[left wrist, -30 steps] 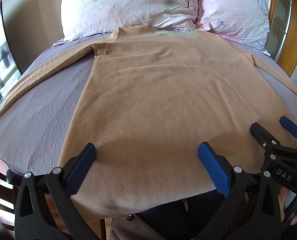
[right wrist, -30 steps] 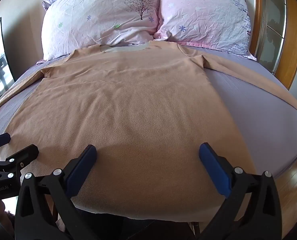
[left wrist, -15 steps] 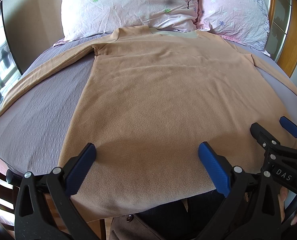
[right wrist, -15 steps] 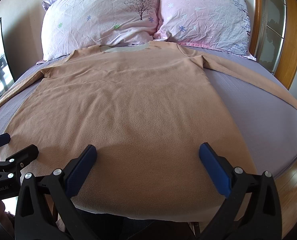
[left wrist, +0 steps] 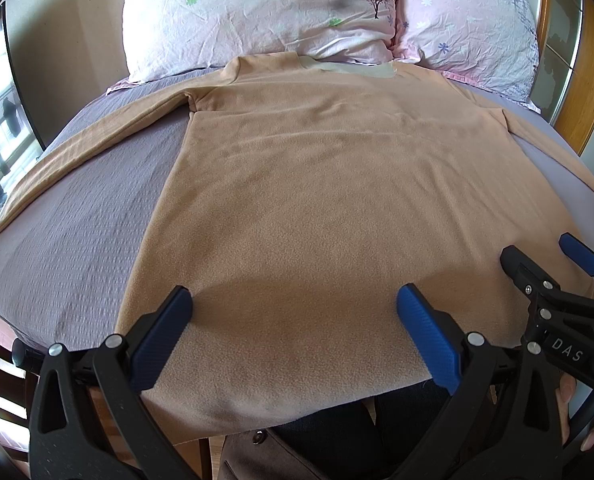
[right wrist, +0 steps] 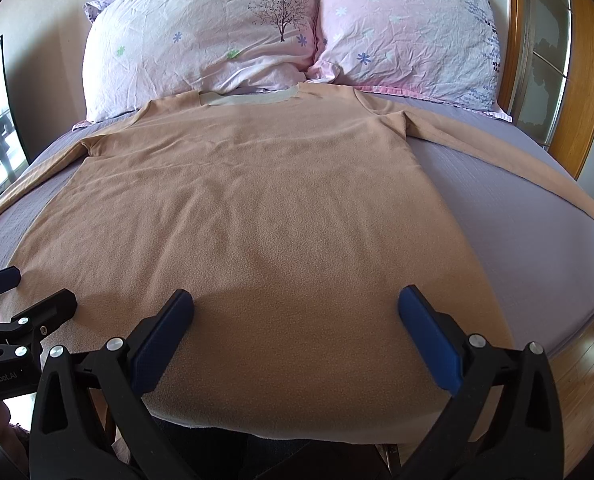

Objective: Fold small clothes

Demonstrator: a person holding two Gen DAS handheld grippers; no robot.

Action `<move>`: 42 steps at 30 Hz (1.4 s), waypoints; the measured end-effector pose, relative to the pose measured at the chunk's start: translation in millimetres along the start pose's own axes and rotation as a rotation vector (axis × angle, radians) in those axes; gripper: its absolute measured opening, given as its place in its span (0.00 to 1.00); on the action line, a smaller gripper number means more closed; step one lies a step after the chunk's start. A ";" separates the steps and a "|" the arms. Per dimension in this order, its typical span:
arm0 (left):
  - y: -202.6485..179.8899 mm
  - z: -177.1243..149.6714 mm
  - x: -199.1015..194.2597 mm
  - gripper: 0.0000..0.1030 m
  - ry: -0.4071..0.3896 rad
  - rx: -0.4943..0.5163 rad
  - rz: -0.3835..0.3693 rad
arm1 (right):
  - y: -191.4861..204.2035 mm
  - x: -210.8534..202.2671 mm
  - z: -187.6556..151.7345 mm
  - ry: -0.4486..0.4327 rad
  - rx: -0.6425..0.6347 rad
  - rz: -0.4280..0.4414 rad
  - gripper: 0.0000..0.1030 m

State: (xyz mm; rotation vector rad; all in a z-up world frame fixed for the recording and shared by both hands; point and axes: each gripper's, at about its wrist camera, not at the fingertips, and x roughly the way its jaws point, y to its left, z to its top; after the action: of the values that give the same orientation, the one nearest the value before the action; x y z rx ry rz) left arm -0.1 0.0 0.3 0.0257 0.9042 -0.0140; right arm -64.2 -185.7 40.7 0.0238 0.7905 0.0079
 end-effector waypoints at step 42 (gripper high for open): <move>0.0 0.0 -0.3 0.98 -0.007 0.000 0.000 | -1.4 -0.5 -2.2 -0.024 -0.006 0.007 0.99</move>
State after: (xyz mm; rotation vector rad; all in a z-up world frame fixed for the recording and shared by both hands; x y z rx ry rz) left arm -0.3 0.0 0.5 0.0258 0.8969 -0.0141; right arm -66.1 -187.0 39.4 0.0207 0.7663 0.0166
